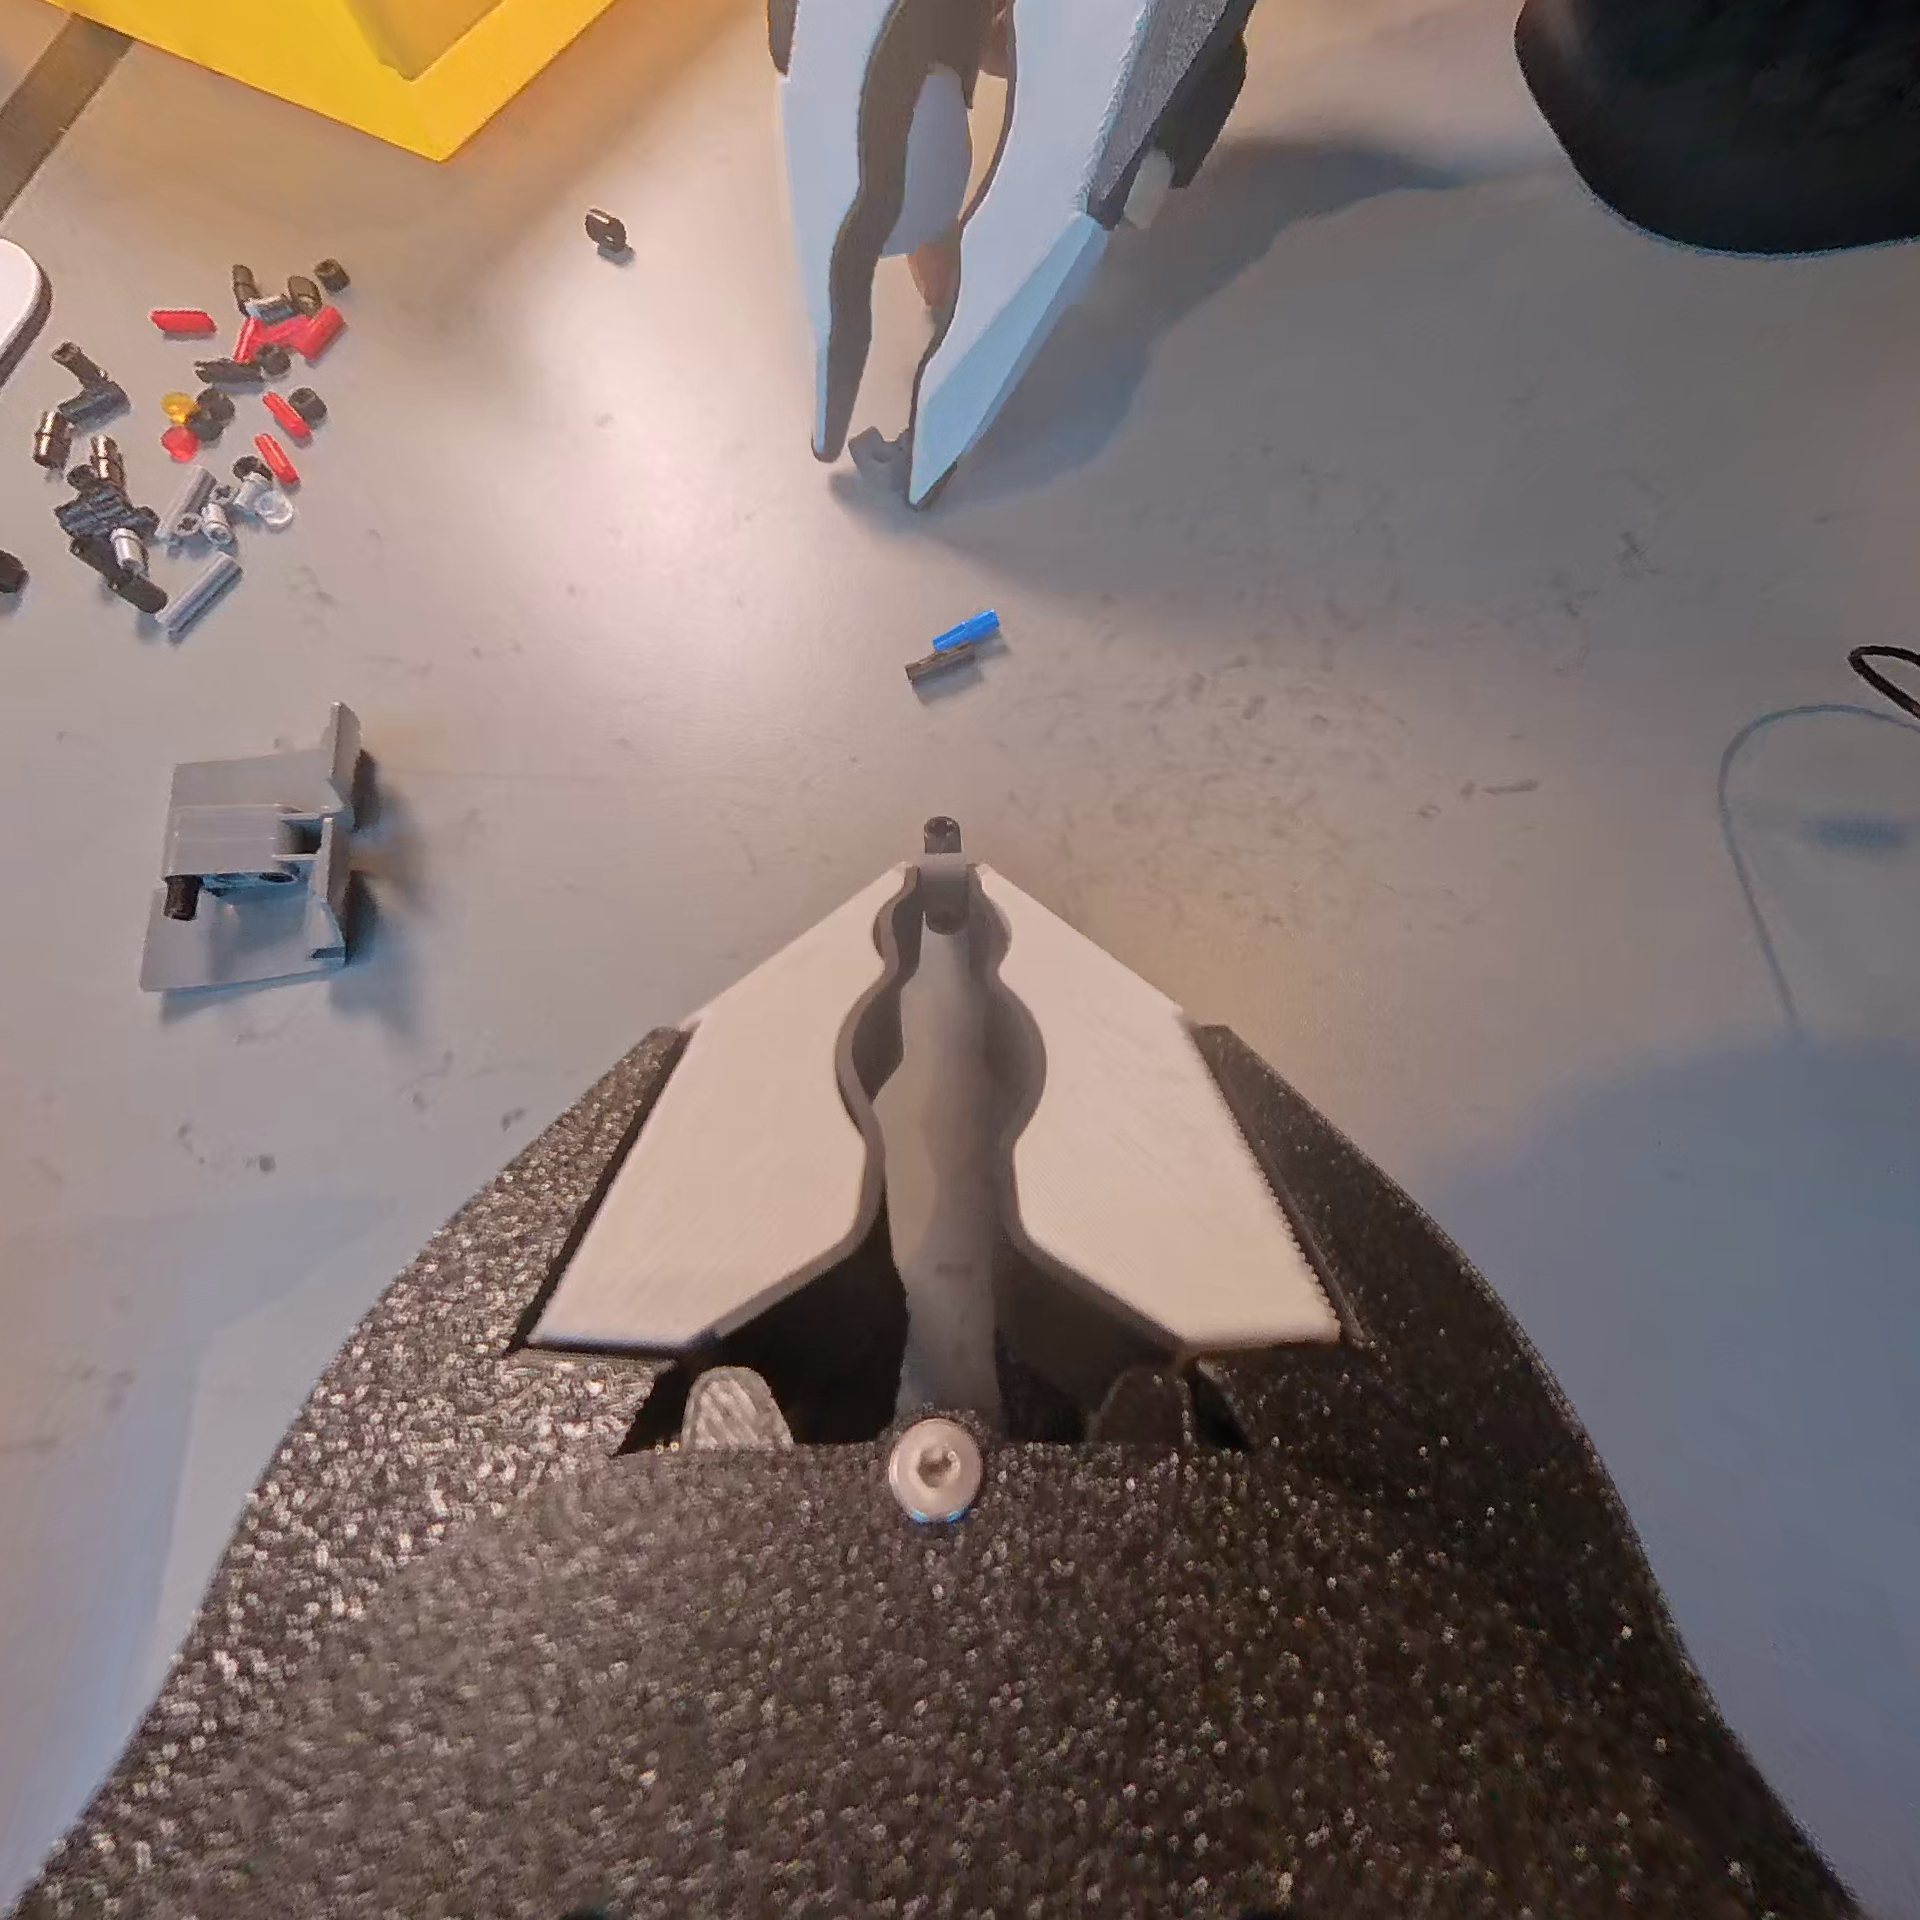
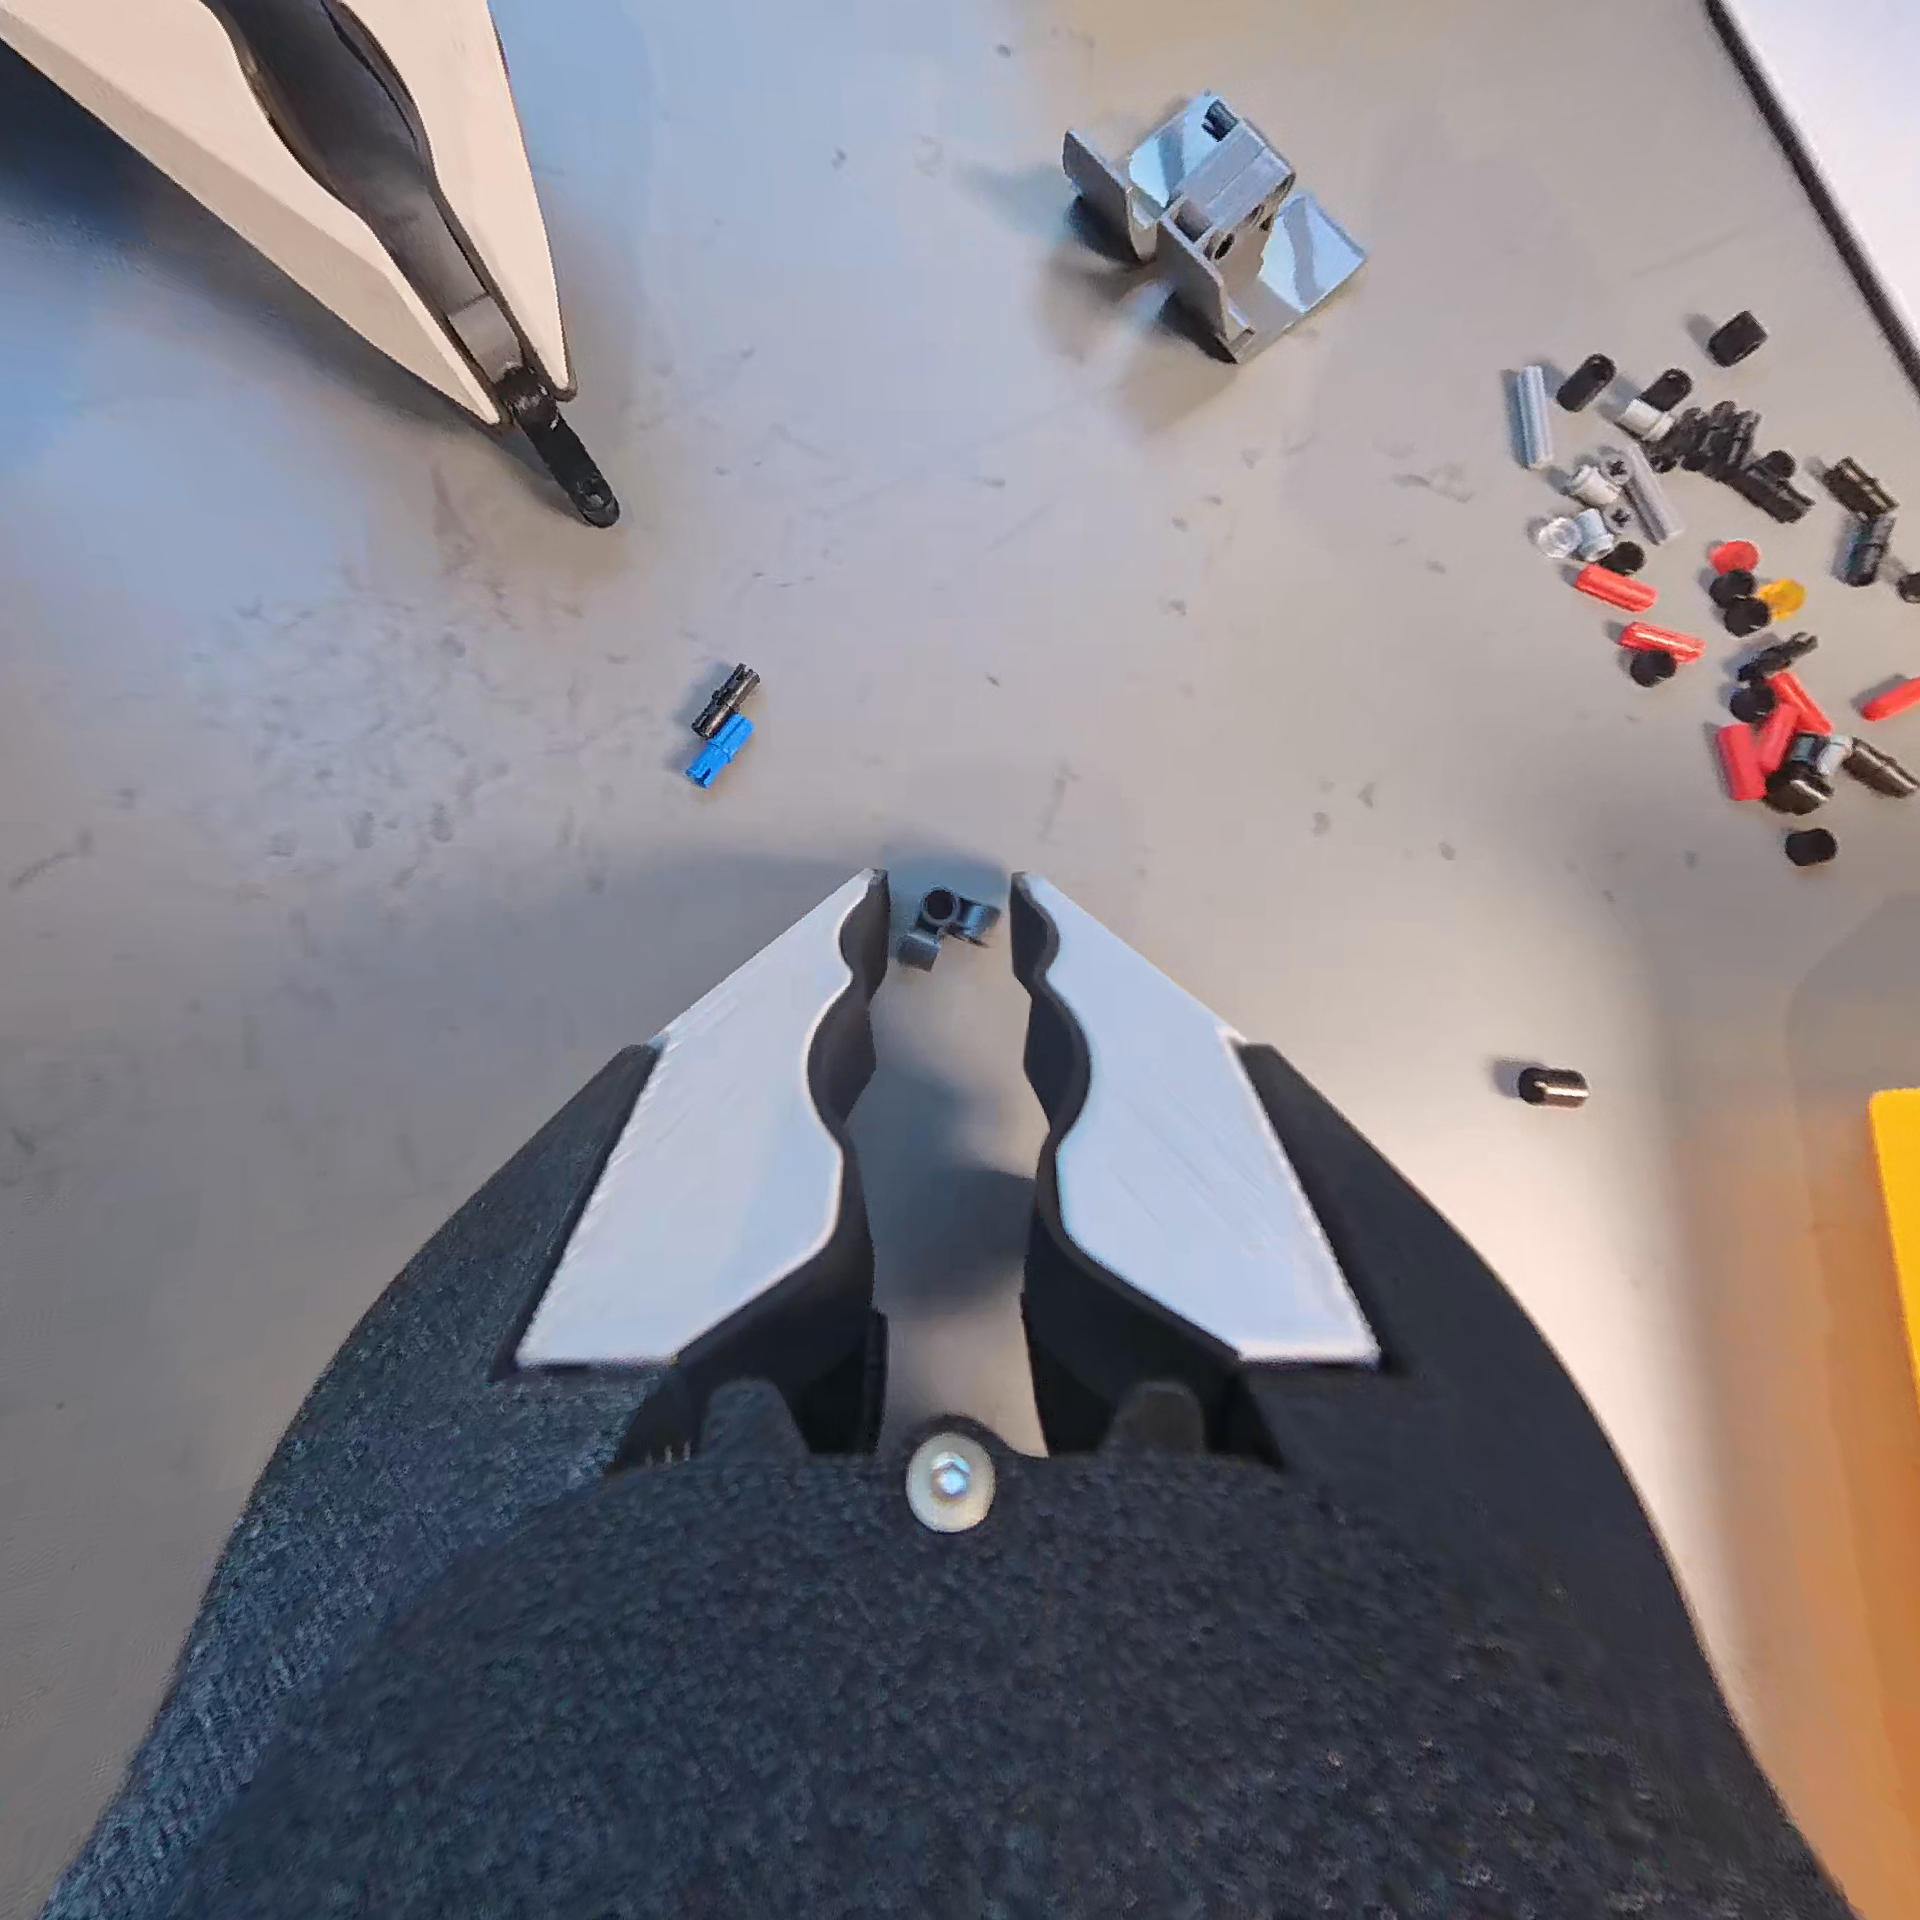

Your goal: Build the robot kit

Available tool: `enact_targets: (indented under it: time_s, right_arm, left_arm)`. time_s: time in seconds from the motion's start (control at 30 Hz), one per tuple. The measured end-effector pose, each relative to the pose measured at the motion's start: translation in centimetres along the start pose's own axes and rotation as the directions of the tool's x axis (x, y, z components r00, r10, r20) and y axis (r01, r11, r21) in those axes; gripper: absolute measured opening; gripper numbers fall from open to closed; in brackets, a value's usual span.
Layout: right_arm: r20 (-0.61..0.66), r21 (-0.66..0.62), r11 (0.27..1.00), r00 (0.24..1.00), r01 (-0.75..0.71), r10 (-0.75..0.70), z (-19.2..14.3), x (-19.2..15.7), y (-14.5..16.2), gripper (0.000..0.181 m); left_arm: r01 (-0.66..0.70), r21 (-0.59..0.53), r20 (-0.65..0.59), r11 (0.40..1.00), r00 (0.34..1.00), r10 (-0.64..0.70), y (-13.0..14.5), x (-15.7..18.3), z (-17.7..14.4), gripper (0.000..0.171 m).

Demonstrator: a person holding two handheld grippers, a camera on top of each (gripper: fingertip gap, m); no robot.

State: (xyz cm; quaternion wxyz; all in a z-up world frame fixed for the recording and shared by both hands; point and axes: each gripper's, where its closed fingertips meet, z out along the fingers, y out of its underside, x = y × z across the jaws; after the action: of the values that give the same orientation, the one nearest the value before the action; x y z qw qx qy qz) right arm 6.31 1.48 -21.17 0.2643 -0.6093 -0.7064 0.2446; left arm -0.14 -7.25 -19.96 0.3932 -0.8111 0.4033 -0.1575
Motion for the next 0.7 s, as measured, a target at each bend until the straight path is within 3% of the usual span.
enact_targets:
  time_s: [0.17, 0.3, 0.5, 0.7]
  right_arm:
    - [0.011, -0.002, 0.999, 0.999, 0.038, -0.038, -0.1, -0.5, 0.0, 0.006]
    - [0.052, 0.016, 0.998, 0.997, 0.064, -0.065, -0.4, -1.5, -0.2, 0.005]
    - [0.198, 0.114, 0.975, 0.957, 0.192, -0.212, -0.6, -6.4, -2.1, 0.0]
    - [0.201, 0.128, 0.962, 0.943, 0.243, -0.265, -0.7, -7.6, -2.8, 0.004]
  left_arm:
    - [-0.003, -0.001, 0.004, 1.0, 1.0, 0.003, 0.0, 0.0, -0.1, 0.006]
    - [-0.002, 0.001, 0.005, 1.0, 1.0, 0.002, -0.1, -0.1, -0.1, 0.006]
    - [0.021, 0.018, -0.011, 1.0, 1.0, -0.02, -0.3, 0.0, -0.2, 0.006]
    - [0.026, 0.022, -0.017, 0.999, 1.0, -0.026, -0.3, 0.0, -0.3, 0.006]
